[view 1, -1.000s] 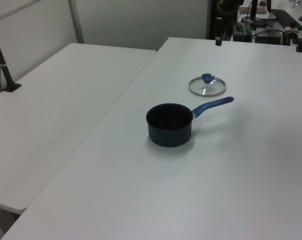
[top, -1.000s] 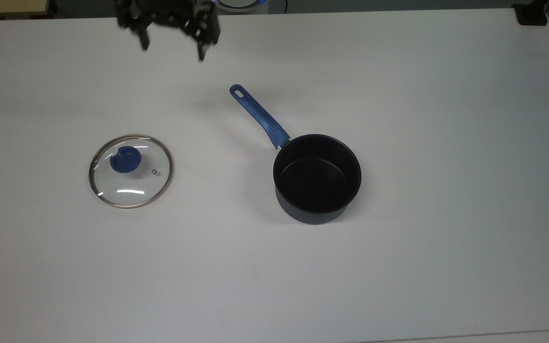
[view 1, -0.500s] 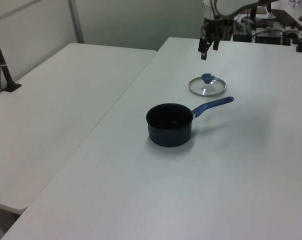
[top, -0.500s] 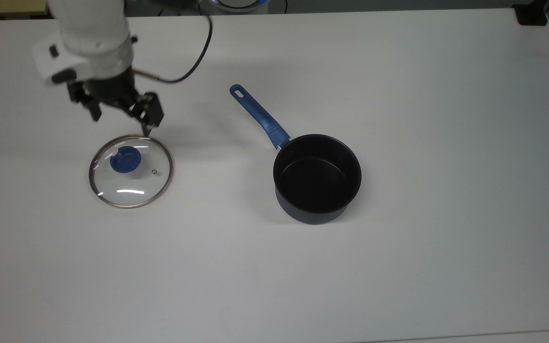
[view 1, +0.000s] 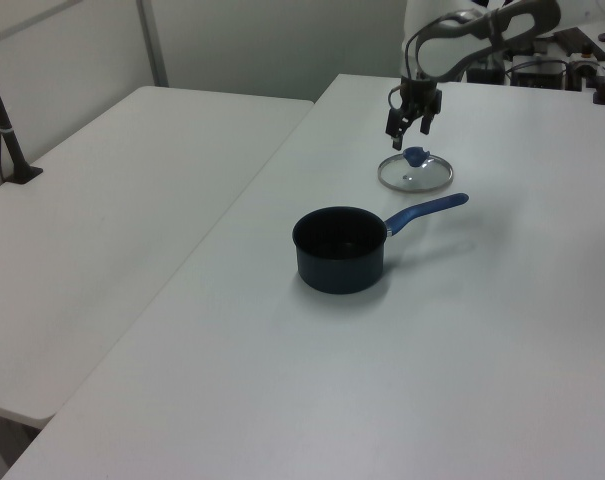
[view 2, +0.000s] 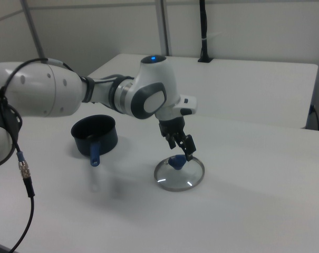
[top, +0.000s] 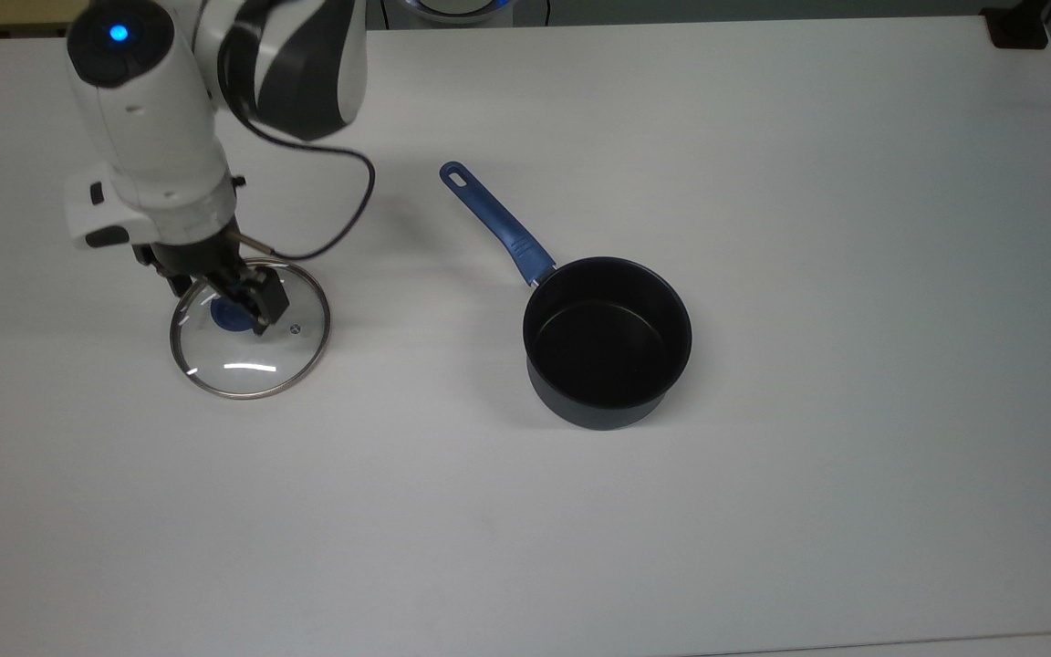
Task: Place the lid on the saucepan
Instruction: 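Move the gripper down over the glass lid's blue knob, then close the gripper on the blue knob and lift the lid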
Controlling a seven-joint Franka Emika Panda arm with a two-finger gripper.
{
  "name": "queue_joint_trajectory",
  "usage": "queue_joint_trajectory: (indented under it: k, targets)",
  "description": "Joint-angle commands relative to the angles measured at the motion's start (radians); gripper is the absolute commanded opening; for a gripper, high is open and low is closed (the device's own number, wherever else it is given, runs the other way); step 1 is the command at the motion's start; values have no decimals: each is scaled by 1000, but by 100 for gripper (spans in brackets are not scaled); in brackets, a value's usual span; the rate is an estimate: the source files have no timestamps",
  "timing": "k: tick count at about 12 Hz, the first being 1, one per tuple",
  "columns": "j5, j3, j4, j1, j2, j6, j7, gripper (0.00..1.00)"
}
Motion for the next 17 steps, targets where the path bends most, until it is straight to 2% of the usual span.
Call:
queue_joint_trajectory:
  k: [1, 5, 11, 13, 17]
  targets:
    - [15, 0, -17, 15, 35, 65, 53, 99]
    - [15, -2, -35, 15, 27, 49, 50, 86]
    - [14, -3, -52, 15, -5, -72, 48, 86]
    - [18, -3, -48, 16, -7, -73, 54, 73]
    - [20, -3, -43, 16, -37, -75, 54, 57]
